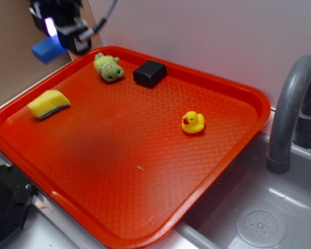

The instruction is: Grab the blue block.

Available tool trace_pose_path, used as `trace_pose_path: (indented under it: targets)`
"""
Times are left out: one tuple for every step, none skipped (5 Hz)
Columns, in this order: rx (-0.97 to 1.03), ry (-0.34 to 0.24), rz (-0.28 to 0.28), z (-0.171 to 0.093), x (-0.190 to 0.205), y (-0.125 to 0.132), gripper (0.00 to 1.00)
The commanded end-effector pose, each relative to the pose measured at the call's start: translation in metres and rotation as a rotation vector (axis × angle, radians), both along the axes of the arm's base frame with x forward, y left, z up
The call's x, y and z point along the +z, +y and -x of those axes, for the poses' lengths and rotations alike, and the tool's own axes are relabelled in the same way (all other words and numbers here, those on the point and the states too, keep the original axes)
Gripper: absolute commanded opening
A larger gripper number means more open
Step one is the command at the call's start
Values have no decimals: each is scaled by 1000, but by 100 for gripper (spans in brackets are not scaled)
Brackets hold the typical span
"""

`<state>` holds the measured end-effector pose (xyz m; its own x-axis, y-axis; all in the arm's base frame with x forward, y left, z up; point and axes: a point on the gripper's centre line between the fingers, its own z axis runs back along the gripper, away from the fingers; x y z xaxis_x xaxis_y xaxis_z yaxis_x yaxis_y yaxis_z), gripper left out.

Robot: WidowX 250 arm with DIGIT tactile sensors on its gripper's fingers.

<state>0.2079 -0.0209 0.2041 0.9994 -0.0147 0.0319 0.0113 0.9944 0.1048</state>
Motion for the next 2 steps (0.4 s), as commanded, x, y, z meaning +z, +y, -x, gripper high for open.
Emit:
trace_pose_path:
  targets:
    - [6,-81,85,-2,27,22,0]
    - [3,-75,82,-6,20,25,0]
